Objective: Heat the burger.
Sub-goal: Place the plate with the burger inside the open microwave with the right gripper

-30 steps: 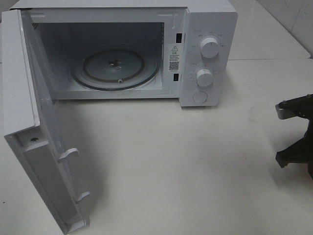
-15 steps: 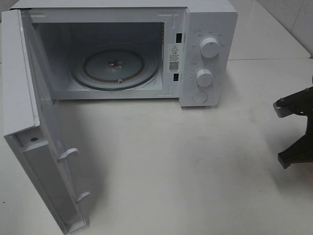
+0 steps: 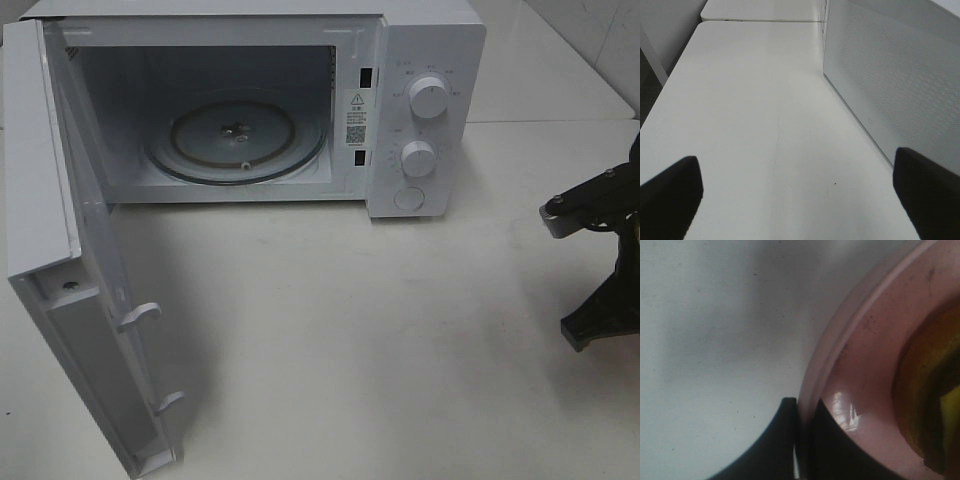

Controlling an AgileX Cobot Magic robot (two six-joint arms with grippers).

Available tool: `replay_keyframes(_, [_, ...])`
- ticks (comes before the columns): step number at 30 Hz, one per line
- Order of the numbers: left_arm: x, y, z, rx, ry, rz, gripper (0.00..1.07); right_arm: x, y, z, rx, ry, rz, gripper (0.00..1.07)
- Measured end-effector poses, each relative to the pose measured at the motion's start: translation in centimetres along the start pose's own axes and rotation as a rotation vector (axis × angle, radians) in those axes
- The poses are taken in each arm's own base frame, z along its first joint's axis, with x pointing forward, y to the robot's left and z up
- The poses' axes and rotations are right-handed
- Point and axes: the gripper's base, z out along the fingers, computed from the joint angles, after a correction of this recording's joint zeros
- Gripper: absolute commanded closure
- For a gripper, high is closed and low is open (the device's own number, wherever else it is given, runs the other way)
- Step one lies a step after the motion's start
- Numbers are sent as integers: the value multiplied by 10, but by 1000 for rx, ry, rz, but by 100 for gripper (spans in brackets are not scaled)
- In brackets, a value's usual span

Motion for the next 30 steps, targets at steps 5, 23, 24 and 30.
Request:
replay_keyframes(5, [0, 0, 0, 0, 0, 0, 9, 5, 11, -11, 17, -11, -59, 107])
replay_keyframes(23, [0, 0, 0, 0, 0, 0, 9, 18, 63, -38, 31, -116, -326, 107])
replay_keyframes(24, [0, 0, 0, 0, 0, 0, 9, 20, 69, -41, 32, -128, -355, 107])
replay_keyframes(30, [0, 0, 0, 0, 0, 0, 9, 25, 80, -46, 36, -152, -425, 107])
